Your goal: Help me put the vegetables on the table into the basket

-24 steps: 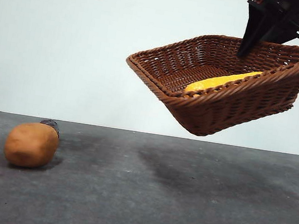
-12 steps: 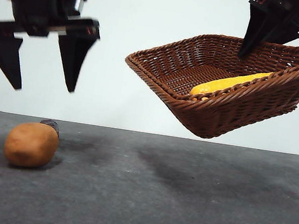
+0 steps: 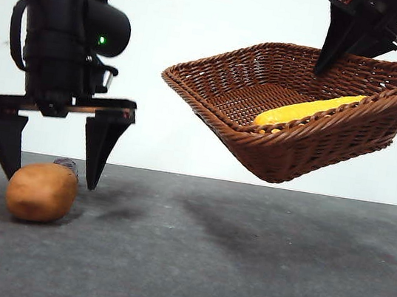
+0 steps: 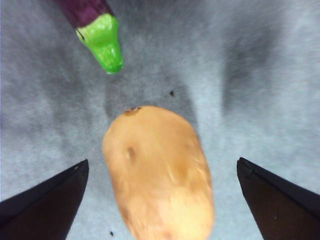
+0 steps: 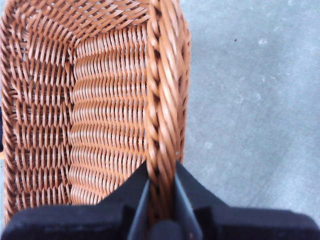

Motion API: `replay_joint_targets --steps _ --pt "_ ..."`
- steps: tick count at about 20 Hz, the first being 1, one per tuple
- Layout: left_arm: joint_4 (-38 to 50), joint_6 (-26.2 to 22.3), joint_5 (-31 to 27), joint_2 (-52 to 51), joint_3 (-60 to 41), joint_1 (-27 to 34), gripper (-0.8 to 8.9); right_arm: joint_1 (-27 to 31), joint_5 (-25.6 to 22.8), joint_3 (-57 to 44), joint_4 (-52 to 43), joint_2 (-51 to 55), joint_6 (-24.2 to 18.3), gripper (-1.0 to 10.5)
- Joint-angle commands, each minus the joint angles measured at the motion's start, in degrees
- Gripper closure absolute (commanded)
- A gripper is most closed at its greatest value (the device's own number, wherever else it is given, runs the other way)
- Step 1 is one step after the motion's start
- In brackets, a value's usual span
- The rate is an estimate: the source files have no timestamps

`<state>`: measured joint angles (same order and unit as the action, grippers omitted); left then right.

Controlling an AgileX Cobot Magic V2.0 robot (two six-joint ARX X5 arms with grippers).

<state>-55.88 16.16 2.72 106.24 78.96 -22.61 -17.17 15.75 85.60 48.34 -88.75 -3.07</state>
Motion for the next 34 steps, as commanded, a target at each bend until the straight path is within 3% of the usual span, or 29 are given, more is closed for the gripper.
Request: replay_joint_targets --steps 1,3,7,10,12,18,24,30,34 --pt "0.0 0.6 0.3 1.7 -0.5 -0.2 3.12 0.0 0.7 0.0 -1.2 0.0 -0.2 9.6" --pt "-0.1 0.6 0.3 2.6 -0.6 -0.3 3.27 0.0 0.7 -0.1 -1.8 0.0 -0.2 9.6" --pt "0.2 0.5 0.3 2.9 -0.6 -0.3 6.36 0.0 0.7 -0.1 -1.9 0.0 -0.2 9.6" --pt "0.2 -0.1 0.3 2.9 -0.6 -0.3 7.03 0.0 0.7 0.0 -1.9 0.0 -0.2 9.6" --pt "0.2 -1.0 0.3 2.9 -0.6 -0.3 8.28 0.0 0.7 0.0 -1.8 0.0 -0.2 9.6" --pt "0.2 -8.2 0.3 0.3 -0.6 -0.3 8.21 0.0 0.7 0.0 -1.2 0.0 0.0 9.6" --pt "2.8 -14.5 0.5 -15.7 -0.6 -0.3 8.21 0.0 0.3 -0.1 0.2 -0.9 0.4 9.6" --pt "3.7 -19.0 9.9 -34.5 -0.6 -2.2 8.21 -0.7 1.6 -0.1 0.1 -4.8 3.1 9.6" --pt "5.0 -19.9 11.0 -37.5 -0.6 -8.7 8.21 -3.6 2.9 -0.1 -1.2 -7.5 4.9 9.6"
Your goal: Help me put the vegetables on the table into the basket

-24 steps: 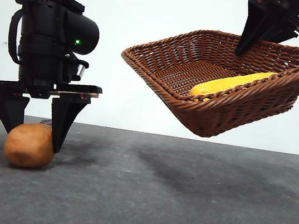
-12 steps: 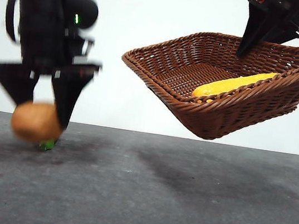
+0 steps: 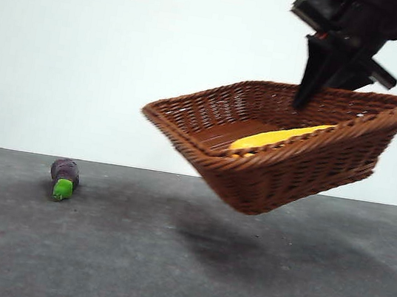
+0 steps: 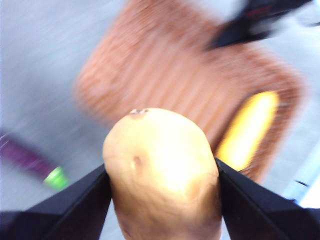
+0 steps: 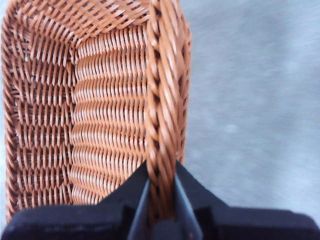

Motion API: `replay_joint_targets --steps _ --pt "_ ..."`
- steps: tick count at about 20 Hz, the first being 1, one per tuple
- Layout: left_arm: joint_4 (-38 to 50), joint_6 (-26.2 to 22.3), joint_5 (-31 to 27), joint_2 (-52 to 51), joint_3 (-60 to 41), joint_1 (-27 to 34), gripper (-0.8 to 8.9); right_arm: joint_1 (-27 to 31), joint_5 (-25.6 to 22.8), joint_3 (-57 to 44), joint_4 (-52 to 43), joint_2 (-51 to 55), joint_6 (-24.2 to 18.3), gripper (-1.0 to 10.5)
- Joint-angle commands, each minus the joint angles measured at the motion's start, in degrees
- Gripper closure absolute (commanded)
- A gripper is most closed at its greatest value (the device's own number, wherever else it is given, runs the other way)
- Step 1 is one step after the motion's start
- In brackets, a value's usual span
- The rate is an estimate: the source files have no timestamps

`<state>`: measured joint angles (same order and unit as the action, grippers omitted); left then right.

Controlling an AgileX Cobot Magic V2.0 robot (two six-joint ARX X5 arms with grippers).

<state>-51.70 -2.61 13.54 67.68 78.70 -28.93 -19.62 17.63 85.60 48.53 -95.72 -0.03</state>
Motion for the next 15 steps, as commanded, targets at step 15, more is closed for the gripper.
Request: replay_joint_targets --steps 15 --pt "8.9 -7.0 1.7 28.2 -2.0 -11.7 8.21 -8.6 1.0 -0.1 -2.2 -0.7 4.3 9.6"
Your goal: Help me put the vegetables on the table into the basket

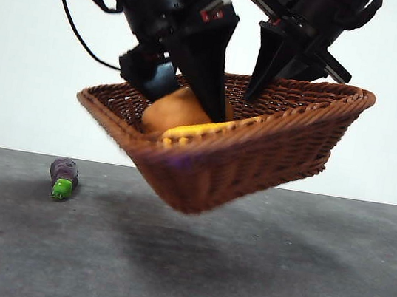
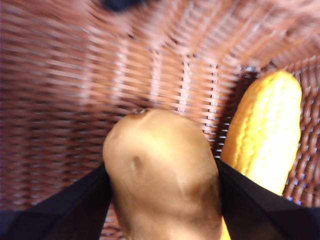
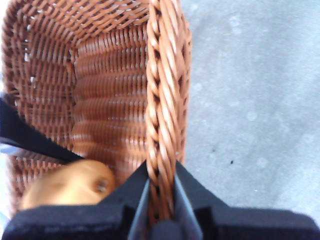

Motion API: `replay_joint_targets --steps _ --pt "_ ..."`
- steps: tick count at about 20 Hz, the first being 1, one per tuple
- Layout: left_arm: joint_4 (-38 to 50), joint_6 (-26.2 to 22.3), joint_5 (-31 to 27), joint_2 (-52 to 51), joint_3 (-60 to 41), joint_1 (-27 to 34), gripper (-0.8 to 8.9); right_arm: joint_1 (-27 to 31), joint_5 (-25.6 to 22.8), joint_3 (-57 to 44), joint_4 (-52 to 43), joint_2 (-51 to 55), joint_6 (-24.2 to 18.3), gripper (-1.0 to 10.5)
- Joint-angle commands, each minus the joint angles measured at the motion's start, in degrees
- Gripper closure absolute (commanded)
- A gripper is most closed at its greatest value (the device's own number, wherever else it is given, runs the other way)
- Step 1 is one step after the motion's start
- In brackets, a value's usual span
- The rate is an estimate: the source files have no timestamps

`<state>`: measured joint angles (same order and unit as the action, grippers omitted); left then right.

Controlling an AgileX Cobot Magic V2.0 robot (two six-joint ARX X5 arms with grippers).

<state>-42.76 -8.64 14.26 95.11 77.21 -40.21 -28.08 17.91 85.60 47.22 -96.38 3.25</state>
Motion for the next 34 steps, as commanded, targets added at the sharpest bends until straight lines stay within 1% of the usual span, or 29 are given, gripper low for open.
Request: replay_joint_targets --steps 1,2,3,5,6,11,13,16,17,18,21,23,25,28,30,32,34 --pt "0.1 -0.3 1.2 1.2 -0.5 -0.6 8.12 -0.1 0.7 -0.1 -0.9 0.0 1.0 9.6" --pt "-0.1 0.4 1.2 1.3 -0.5 -0.6 8.01 -0.1 0.7 -0.1 -0.9 0.0 0.9 9.6" --pt "-0.2 1.1 1.2 1.3 -0.5 -0.6 7.07 -0.1 0.6 -0.1 -0.9 0.0 0.8 9.6" --pt "-0.5 2.4 1.2 1.3 -0.5 -0.5 4.06 -0.1 0.5 -0.1 -0.9 0.0 0.6 9.6" --pt "-0.9 2.6 1.2 1.2 -0.5 -0.3 3.42 -0.1 0.5 -0.1 -0.9 0.0 0.6 9.6" --pt "-1.3 4.2 1.2 -0.1 -0.5 -0.1 3.42 -0.1 0.5 -0.1 -0.9 0.0 0.6 9.6" --pt "-1.3 4.6 1.1 -2.3 -0.5 0.3 3.42 -0.1 0.5 -0.1 -0.9 0.0 0.6 9.6" --pt "-1.3 7.5 0.7 -8.3 -0.3 2.7 3.42 0.0 -0.4 -0.1 -0.9 0.0 0.5 9.6" --pt "-1.3 9.4 0.6 -10.9 -0.3 4.1 3.42 0.0 -0.4 -0.1 -0.9 0.0 0.3 9.6" --pt "-1.3 11.4 -0.7 -13.6 -0.3 5.9 3.42 0.0 -0.4 -0.1 -0.9 0.0 0.1 9.6" --pt "-1.6 16.9 -9.9 -20.8 -0.3 12.7 3.42 0.7 -0.6 -0.1 -0.9 0.0 -0.4 9.6" --pt "-3.8 17.5 -10.4 -22.4 -0.3 18.8 3.42 1.7 -0.5 -0.1 -1.0 0.0 -0.6 9.6" --pt "-5.4 17.7 -9.5 -21.0 -0.3 24.2 3.42 3.1 -0.5 -0.1 -1.4 0.3 -0.9 9.6" --pt "-2.8 21.2 -9.3 -15.6 -0.3 28.5 3.42 5.9 0.0 0.0 -1.9 1.7 -1.5 9.6" --pt "0.2 23.1 -7.9 -10.3 -0.2 29.4 3.42 7.7 0.1 0.0 -1.7 3.4 -2.1 9.6" --pt "3.8 23.9 -7.9 -4.4 -0.1 29.4 3.42 9.1 0.2 0.0 -1.4 5.7 -2.6 9.6" --pt "4.9 25.6 -8.2 1.9 1.9 29.4 3.42 9.8 0.1 0.0 -0.5 7.9 -3.9 9.6"
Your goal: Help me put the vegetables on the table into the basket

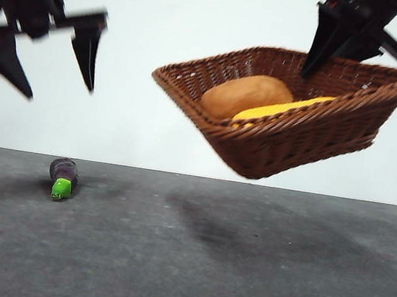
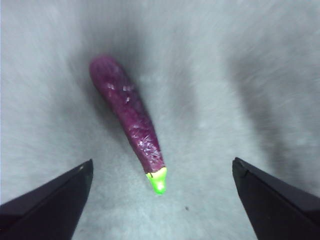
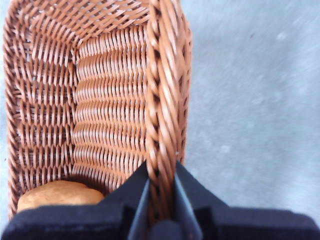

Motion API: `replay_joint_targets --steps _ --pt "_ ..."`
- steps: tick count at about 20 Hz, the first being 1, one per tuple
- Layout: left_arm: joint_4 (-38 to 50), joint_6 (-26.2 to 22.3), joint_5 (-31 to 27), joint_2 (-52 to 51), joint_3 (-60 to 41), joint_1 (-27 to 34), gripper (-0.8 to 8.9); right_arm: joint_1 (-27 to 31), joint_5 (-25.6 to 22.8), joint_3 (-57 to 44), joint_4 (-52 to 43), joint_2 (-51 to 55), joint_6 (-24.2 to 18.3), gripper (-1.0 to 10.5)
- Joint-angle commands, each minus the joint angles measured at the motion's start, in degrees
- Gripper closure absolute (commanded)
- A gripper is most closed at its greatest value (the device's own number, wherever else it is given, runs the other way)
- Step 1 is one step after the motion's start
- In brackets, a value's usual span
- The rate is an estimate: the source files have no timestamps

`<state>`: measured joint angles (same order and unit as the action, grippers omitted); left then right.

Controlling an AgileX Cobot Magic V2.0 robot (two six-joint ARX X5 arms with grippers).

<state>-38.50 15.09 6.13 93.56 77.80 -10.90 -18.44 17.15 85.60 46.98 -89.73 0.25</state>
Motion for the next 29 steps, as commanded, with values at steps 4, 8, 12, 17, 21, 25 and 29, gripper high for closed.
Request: replay_joint_targets --steps 4,8,12,17,21,25,29 --pt "-3.3 1.9 -1.0 15.4 12.2 0.2 3.42 0.2 0.9 0.0 0.2 3.1 -1.9 9.6" --pt "-8.6 2.9 -4.9 22.5 18.9 0.6 3.42 0.2 0.9 0.0 1.0 3.1 -2.3 9.6" --pt "-8.0 5.2 -4.9 26.2 19.3 1.0 3.42 0.2 0.9 0.0 0.8 3.1 -2.3 9.6" --pt "-5.3 6.2 -5.8 27.7 19.3 0.9 3.79 0.2 0.9 0.0 0.9 3.1 -2.5 9.6" --pt "-5.1 6.2 -5.9 28.5 19.3 1.0 4.15 0.2 0.9 0.0 0.6 3.1 -3.0 9.6" --pt "-4.7 7.0 -5.7 30.2 19.3 1.0 4.14 0.2 0.9 0.0 0.5 3.1 -3.1 9.6" --pt "-4.1 6.9 -5.7 30.2 19.3 1.0 5.95 0.2 0.9 0.0 0.5 3.1 -3.5 9.6"
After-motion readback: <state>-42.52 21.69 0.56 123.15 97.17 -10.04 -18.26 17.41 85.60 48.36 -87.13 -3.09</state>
